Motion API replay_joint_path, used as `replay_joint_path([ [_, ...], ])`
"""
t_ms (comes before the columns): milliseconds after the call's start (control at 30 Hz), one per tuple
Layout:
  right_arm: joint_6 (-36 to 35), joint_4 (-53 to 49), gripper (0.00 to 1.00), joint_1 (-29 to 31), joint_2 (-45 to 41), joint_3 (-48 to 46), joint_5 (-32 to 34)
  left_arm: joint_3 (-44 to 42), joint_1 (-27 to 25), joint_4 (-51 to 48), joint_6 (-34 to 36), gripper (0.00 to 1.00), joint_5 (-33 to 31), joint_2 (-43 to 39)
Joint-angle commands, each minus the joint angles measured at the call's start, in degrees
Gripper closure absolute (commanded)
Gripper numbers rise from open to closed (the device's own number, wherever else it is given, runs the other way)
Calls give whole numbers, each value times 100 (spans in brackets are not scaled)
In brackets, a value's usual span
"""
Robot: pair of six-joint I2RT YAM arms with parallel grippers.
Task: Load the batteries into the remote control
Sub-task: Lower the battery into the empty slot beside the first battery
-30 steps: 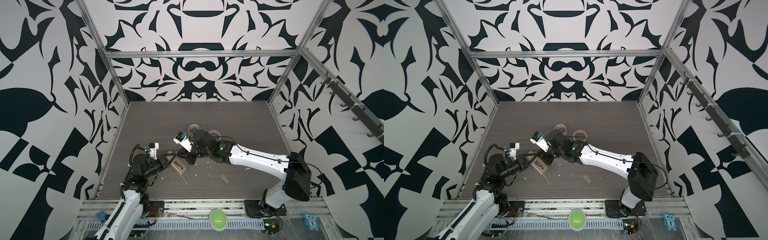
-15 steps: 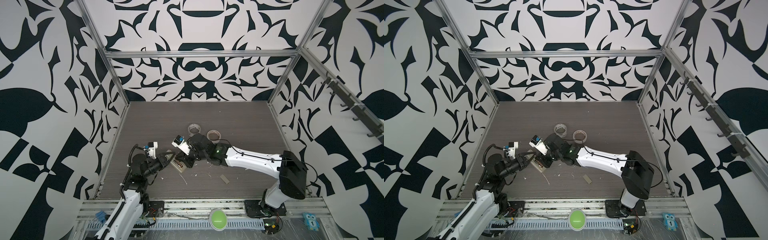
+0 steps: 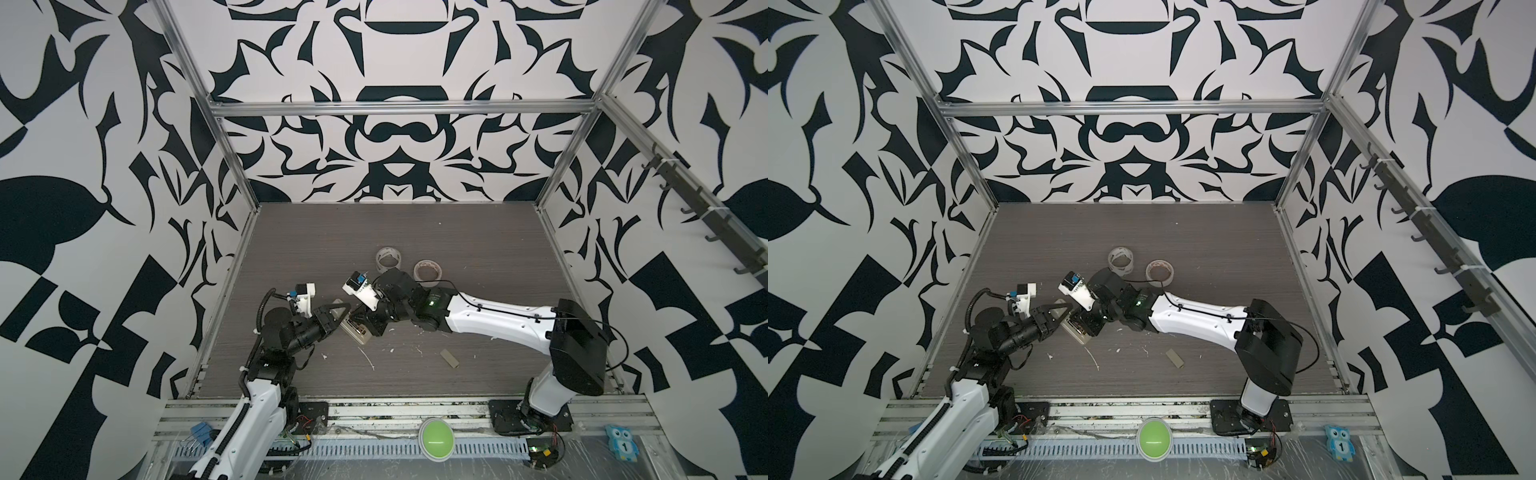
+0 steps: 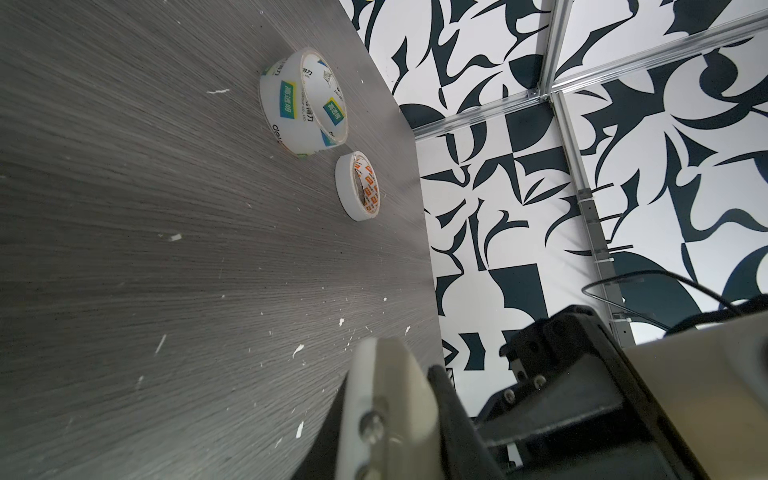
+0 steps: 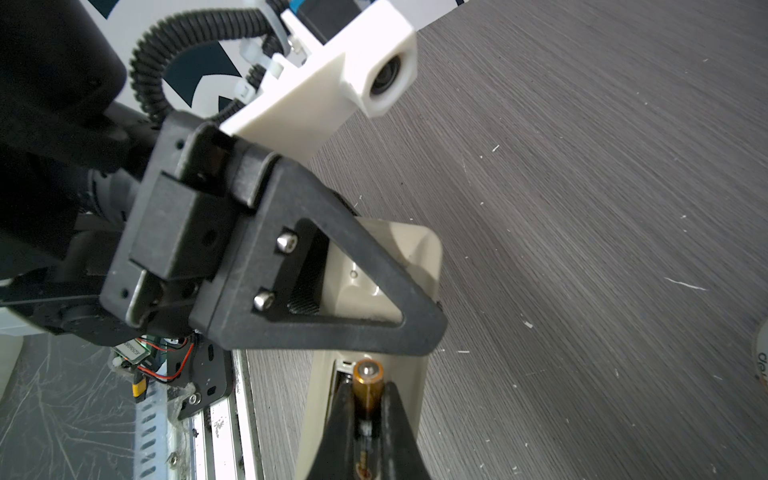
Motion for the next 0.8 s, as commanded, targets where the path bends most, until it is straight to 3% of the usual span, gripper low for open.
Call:
replay_joint_path([
  [0,92,276,100,50,-38,-11,-32,86,25,264,-59,100,111,-35],
  [667,-16,347,100,130,-12,-214,206,86,63,302,-110,100,146,-108],
  [767,-36,373,96,138,-1,-229,192,82,69,330,-121,100,161,-107],
])
